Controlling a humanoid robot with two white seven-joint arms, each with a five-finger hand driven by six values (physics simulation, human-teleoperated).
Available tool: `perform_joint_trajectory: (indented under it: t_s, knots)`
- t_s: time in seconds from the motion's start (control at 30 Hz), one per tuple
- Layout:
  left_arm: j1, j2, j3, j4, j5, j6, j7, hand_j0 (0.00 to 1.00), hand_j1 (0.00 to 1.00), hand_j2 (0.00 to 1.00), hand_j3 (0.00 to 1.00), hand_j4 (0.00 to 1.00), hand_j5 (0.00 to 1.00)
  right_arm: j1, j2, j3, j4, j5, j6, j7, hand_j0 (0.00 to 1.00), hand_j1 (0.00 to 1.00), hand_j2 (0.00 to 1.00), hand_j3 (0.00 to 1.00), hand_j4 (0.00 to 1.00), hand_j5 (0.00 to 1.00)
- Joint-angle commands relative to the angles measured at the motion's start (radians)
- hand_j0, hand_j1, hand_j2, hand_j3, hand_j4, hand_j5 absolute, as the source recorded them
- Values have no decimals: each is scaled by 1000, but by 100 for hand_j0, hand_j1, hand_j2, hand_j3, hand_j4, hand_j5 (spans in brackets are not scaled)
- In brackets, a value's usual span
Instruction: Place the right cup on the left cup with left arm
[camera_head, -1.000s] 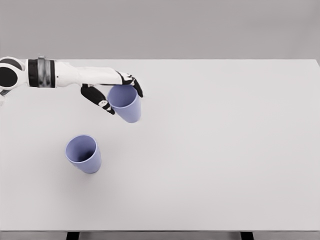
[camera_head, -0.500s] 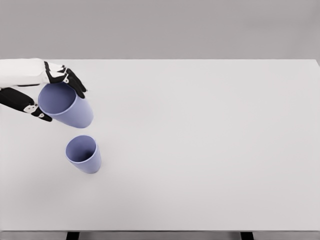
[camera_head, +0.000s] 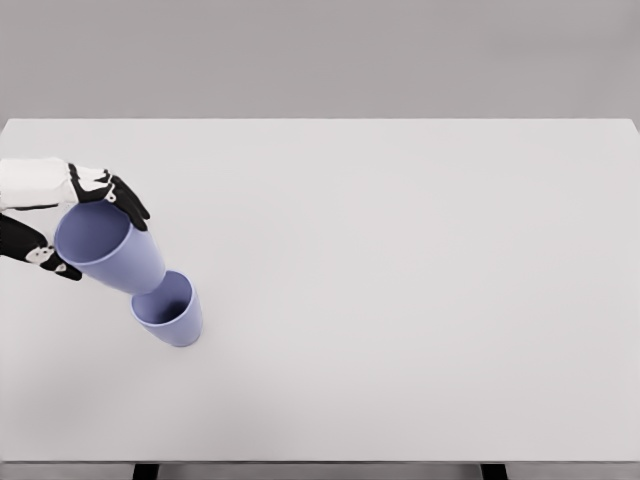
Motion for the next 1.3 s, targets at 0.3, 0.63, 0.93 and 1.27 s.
perform_joint_trajectory:
  t_s: [0.3, 0.63, 0.93, 1.27]
  knots:
    - [37, -28, 4, 0, 10, 3, 0, 52, 52, 52, 52, 52, 52, 0, 0, 0, 0, 0, 0, 0, 100, 100, 100, 100, 100, 100]
    - [45, -23, 4, 0, 10, 3, 0, 52, 52, 52, 52, 52, 52, 0, 0, 0, 0, 0, 0, 0, 100, 100, 100, 100, 100, 100]
    - [49, -42, 4, 1, 8, 3, 0, 52, 52, 52, 52, 52, 52, 0, 0, 0, 0, 0, 0, 0, 100, 100, 100, 100, 100, 100]
    - [68, -48, 10, 30, 1, 3, 0, 52, 52, 52, 52, 52, 52, 0, 0, 0, 0, 0, 0, 0, 100, 100, 100, 100, 100, 100]
